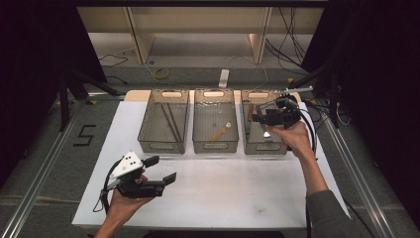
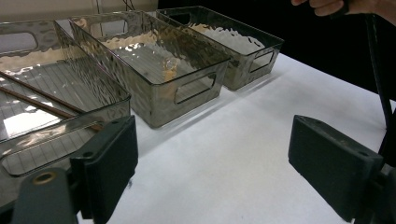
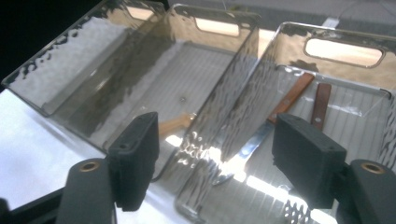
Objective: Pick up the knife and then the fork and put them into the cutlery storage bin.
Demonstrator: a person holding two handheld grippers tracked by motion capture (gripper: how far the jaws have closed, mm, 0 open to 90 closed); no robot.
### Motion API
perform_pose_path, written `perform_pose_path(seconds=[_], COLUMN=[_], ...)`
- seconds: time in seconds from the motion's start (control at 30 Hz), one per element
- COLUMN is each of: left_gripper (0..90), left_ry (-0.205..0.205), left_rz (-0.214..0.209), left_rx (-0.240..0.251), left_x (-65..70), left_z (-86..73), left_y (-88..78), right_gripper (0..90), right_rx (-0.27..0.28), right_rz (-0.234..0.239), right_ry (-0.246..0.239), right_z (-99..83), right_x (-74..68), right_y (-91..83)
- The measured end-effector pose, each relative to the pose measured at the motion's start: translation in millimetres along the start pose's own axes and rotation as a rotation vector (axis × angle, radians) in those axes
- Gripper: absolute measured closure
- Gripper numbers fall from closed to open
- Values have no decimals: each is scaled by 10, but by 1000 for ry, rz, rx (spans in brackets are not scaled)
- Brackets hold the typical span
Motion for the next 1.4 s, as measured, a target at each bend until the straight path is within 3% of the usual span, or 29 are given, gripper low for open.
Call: perform_pose_path(seconds=[0.33, 0.63, 1.17, 1.4], left_gripper=[156, 156, 156, 156], left_ry=[-5, -10, -11, -23], left_rz=[-3, -2, -16, -28], left_rx=[-6, -12, -5, -1], left_x=[-6, -15, -11, -16], left_z=[-10, -22, -16, -16], left_y=[14, 26, 21, 20], right_gripper=[282, 270, 229, 230], right_rx=[59, 112, 140, 179], right_rz=[74, 107, 189, 214], right_ry=[-50, -94, -127, -98], right_z=[-362, -655, -1081, -1266], right_x=[-265, -437, -497, -488], right_y=[-205, -304, -373, -458])
Point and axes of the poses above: each handheld gripper's, and its own axes: y roughly forward along the jaws, z roughly out of its top, x roughly to its right, the point moved 1 cm from there along y, roughly forward along the jaws, and after that the axes turned 9 degrees about y, right-handed, at the moved point
